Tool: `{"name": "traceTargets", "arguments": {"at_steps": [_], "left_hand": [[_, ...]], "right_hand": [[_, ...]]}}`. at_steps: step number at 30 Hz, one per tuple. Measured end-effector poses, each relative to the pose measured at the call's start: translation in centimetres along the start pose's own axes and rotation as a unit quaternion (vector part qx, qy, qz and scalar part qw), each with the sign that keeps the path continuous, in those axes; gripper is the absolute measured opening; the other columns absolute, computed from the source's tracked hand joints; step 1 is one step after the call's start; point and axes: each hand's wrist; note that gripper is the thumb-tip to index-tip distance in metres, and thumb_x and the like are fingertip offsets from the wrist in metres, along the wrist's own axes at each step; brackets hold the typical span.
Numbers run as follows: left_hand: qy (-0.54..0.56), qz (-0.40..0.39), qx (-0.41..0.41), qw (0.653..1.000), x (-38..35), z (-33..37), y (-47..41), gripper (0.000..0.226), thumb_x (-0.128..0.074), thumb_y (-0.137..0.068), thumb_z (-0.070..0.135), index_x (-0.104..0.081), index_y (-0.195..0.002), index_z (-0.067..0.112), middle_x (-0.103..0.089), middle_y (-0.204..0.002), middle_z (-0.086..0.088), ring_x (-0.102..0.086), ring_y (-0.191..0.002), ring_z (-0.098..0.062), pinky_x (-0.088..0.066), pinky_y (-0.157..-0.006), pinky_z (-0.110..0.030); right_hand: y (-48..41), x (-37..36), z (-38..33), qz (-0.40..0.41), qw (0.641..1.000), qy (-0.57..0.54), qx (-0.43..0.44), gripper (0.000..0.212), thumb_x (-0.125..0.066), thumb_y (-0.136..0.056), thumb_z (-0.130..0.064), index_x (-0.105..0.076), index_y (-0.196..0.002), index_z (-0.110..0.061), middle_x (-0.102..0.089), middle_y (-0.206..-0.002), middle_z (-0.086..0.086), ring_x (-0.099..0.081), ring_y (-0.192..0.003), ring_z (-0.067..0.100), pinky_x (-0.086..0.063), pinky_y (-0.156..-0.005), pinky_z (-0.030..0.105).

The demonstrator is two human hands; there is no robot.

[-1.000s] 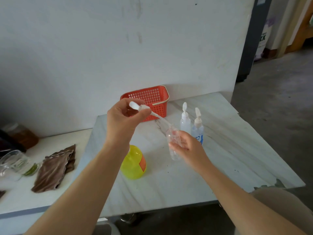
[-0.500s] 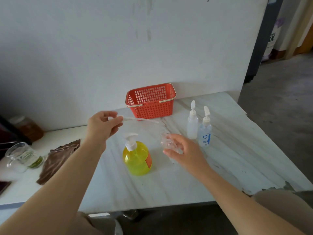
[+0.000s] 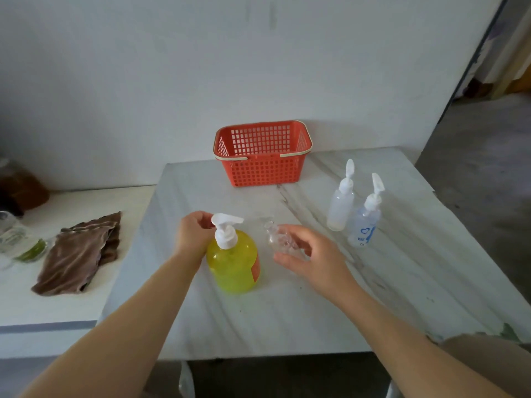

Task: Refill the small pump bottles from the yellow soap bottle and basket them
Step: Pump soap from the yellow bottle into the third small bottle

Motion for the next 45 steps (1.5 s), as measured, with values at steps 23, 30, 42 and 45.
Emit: {"name": "traceTargets", "arguments": {"at_steps": [23,30,42,45], "left_hand": [[0.057,-0.077,0.019,0.995,2.1,9.2,5.7,0.019,-0.044,-0.095,0.011,-0.063,-0.093,0.012,-0.066,-0.092,-0.005,-0.053,-0.068,-0.008,-0.039,-0.058,-0.019],[0.02,-0.102,0.102,0.989,1.4,10.7,5.4,0.022,-0.041,-0.095,0.012,-0.061,-0.102,0.009,-0.066,-0.088,-0.008,-0.054,-0.064,-0.014,-0.036,-0.054,-0.023],[-0.184,-0.127,0.038,0.974,-0.3,9.7,4.1,0.038,-0.033,-0.096,0.0,-0.067,-0.111,0.006,-0.061,-0.124,-0.012,-0.056,-0.116,-0.032,-0.043,-0.099,-0.039],[-0.182,-0.125,0.034,0.975,-0.3,9.4,4.1,0.039,-0.032,-0.094,-0.002,-0.068,-0.108,0.005,-0.063,-0.121,-0.013,-0.059,-0.11,-0.031,-0.045,-0.093,-0.037]], "right_hand": [[0.4,-2.4,-2.9,0.032,0.996,-0.062,0.048,0.05,-0.069,-0.063,-0.05,-0.063,-0.112,-0.042,-0.066,-0.111,-0.015,-0.059,-0.103,-0.003,-0.04,-0.084,0.006],[0.4,-2.2,-3.8,0.043,0.996,-0.04,0.063,0.046,-0.072,-0.066,-0.039,-0.058,-0.108,-0.051,-0.065,-0.107,-0.019,-0.058,-0.101,-0.003,-0.04,-0.084,0.006],[0.6,-2.3,-3.5,0.042,0.997,-0.043,0.053,0.042,-0.069,-0.066,-0.051,-0.056,-0.106,-0.058,-0.064,-0.105,-0.014,-0.056,-0.097,0.0,-0.038,-0.082,0.006],[0.4,-2.7,-3.2,0.04,0.997,-0.052,0.046,0.044,-0.07,-0.067,-0.044,-0.056,-0.108,-0.055,-0.064,-0.107,-0.013,-0.056,-0.097,0.0,-0.038,-0.083,0.006]]}}
Point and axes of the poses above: each hand's wrist, its own y-axis away from the middle knuckle, its own x-axis out of the back of the hand, z = x × y
